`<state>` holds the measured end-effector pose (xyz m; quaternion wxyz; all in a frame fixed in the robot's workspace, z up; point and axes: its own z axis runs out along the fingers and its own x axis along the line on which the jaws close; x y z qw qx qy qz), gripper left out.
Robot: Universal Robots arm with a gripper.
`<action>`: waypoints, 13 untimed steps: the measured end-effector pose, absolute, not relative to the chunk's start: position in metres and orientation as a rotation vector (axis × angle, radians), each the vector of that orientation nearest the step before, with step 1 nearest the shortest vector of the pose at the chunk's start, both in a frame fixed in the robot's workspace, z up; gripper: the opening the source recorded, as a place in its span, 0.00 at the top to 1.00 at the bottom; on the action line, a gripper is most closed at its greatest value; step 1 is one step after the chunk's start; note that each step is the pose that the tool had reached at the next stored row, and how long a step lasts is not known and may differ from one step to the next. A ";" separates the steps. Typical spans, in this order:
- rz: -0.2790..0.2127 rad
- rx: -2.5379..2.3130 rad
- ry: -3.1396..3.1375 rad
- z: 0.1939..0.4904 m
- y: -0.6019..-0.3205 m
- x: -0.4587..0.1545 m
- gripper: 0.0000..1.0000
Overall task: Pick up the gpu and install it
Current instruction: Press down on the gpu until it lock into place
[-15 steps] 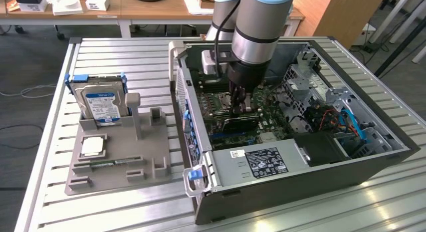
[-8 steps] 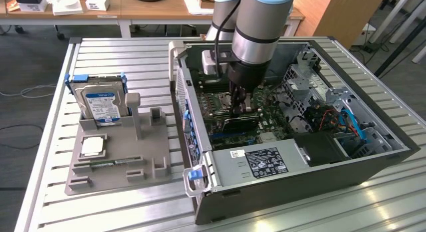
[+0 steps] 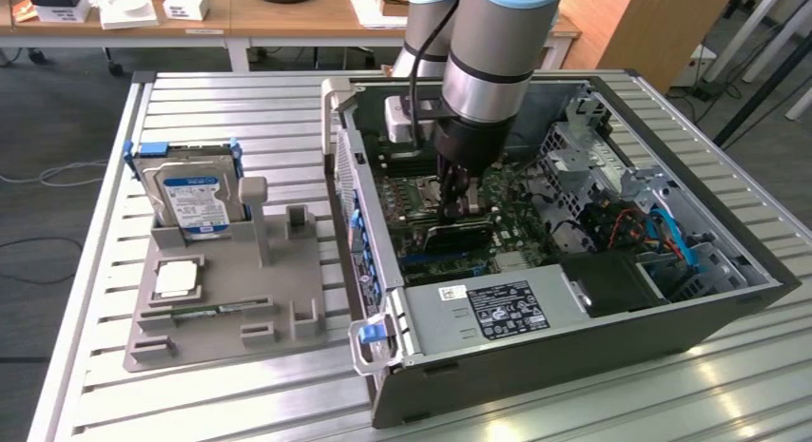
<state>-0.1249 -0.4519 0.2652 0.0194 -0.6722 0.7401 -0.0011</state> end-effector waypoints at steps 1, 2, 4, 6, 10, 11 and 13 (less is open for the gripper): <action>-0.003 -2.086 2.297 0.265 -0.452 -0.125 0.89; -0.004 -2.086 2.297 0.265 -0.452 -0.125 0.89; -0.003 -2.086 2.297 0.265 -0.452 -0.125 0.89; -0.004 -2.086 2.297 0.265 -0.452 -0.125 0.89; -0.004 -2.086 2.297 0.265 -0.452 -0.125 0.89; -0.004 -2.086 2.297 0.265 -0.452 -0.125 0.89; -0.003 -2.085 2.296 0.264 -0.452 -0.125 0.89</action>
